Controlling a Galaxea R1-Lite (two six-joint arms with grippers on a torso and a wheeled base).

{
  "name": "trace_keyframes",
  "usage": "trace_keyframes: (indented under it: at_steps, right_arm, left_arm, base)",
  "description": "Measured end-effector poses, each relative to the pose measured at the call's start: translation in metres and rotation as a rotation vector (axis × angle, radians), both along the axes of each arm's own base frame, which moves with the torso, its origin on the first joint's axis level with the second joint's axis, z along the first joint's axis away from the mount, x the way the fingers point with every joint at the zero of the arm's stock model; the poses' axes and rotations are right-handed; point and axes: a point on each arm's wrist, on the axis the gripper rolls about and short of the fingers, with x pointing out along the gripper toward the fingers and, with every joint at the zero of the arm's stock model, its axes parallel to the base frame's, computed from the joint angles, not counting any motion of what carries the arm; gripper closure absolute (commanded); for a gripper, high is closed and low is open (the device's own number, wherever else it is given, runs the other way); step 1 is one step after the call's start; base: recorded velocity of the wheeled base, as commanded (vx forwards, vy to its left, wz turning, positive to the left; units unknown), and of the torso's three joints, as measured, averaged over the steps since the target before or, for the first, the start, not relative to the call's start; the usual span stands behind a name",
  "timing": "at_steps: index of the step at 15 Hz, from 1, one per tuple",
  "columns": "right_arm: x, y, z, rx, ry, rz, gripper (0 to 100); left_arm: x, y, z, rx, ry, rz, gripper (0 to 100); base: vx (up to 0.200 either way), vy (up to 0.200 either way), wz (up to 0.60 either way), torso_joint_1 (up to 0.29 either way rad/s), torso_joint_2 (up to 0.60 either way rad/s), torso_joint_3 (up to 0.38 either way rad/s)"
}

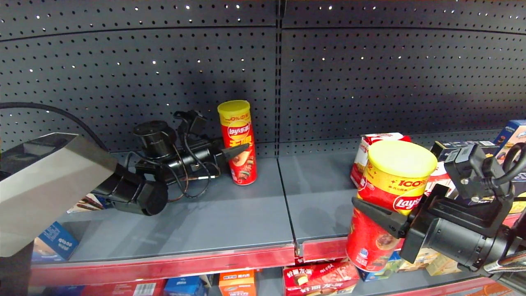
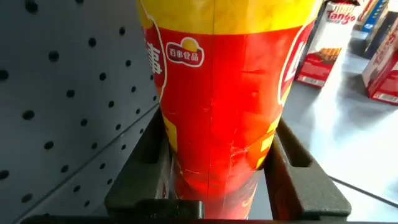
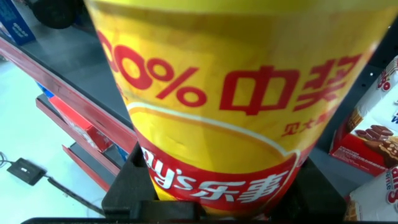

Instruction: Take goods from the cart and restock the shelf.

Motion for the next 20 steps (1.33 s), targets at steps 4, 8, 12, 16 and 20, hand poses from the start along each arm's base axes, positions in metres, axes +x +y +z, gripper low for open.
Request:
trace_keyframes:
  at_steps: [4, 8, 12, 16, 20]
  right_arm:
    - [0.0, 0.0, 0.0, -0.001, 0.001, 0.0, 100]
    - [0.001, -0.003, -0.003, -0.007, 0.008, -0.014, 100]
    - [-0.001, -0.005, -0.005, -0.012, 0.014, -0.02, 100]
    - [-0.001, -0.006, -0.006, -0.014, 0.017, -0.023, 100]
    - [-0.006, -0.01, -0.009, -0.018, 0.022, -0.026, 100]
  left_arm:
    - [-0.023, 0.005, 0.015, -0.003, 0.005, 0.003, 100]
    - [-0.057, 0.011, 0.02, 0.005, 0.032, 0.004, 100]
    - [-0.091, 0.014, 0.017, -0.002, -0.007, -0.006, 100]
    - [-0.123, 0.009, 0.007, 0.001, 0.009, -0.044, 100]
    - [-0.136, 0.01, 0.006, 0.002, 0.01, -0.051, 100]
  base:
    - [0.0, 0.0, 0.0, 0.0, 0.0, 0.0]
    - [0.0, 0.0, 0.0, 0.0, 0.0, 0.0]
    - [0.0, 0.0, 0.0, 0.0, 0.0, 0.0]
    - [0.0, 0.0, 0.0, 0.0, 0.0, 0.0]
    - [0.0, 0.0, 0.0, 0.0, 0.0, 0.0]
